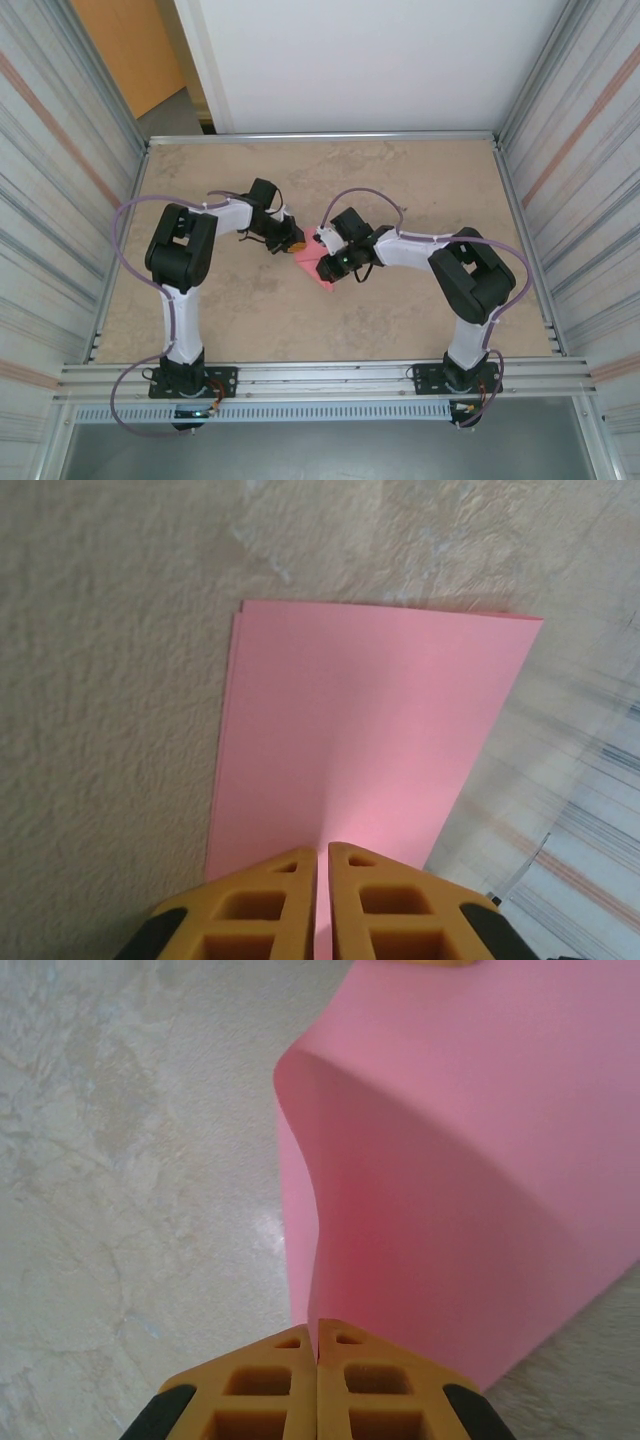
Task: Fold a paper plane with a square sheet of paper (pick it up from the middle)
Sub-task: Third fold the triangle at the center of the table.
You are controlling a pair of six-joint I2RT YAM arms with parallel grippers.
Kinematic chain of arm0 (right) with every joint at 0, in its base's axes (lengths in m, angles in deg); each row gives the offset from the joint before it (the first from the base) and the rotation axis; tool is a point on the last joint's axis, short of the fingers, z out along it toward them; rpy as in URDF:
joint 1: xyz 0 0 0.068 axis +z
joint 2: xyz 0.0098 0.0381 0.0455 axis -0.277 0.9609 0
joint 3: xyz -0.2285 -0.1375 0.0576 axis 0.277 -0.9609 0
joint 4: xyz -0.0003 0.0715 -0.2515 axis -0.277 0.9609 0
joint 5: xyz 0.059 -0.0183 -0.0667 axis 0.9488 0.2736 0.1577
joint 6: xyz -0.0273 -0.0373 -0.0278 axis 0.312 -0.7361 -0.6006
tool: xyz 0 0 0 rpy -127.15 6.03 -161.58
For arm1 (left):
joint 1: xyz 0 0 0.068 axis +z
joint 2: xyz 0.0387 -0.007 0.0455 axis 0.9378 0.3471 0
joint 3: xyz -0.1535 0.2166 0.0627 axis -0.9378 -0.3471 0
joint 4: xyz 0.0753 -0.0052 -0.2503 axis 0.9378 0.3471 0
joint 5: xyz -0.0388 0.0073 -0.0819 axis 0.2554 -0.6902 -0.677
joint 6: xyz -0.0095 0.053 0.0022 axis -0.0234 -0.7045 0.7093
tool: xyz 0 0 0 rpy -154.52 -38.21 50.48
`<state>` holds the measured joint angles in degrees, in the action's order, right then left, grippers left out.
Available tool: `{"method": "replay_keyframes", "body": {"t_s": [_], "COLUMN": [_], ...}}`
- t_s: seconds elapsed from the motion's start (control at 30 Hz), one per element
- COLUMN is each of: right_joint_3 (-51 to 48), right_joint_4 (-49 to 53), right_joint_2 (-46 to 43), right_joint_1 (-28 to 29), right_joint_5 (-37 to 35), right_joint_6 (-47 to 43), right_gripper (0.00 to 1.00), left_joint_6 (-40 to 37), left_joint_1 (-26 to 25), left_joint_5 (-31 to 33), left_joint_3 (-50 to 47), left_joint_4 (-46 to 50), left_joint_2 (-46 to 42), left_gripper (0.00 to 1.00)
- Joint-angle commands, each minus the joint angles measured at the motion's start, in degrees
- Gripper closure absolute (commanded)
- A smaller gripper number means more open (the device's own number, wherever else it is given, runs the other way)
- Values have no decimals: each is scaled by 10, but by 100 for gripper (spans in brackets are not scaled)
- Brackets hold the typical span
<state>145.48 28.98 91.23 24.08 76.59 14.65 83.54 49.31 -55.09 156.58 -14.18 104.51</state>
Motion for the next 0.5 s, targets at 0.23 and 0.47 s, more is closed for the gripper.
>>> {"method": "replay_keyframes", "body": {"t_s": [0.23, 0.47], "right_joint_3": [29, 36], "right_joint_4": [20, 30], "right_joint_2": [19, 30], "right_joint_1": [-6, -5], "right_joint_5": [-31, -27], "right_joint_6": [21, 26], "right_gripper": [92, 92], "left_joint_6": [-29, -29], "left_joint_1": [-5, -7], "left_joint_5": [12, 11], "left_joint_3": [19, 20], "left_joint_4": [40, 40], "left_joint_2": [34, 34], "left_gripper": [90, 90]}}
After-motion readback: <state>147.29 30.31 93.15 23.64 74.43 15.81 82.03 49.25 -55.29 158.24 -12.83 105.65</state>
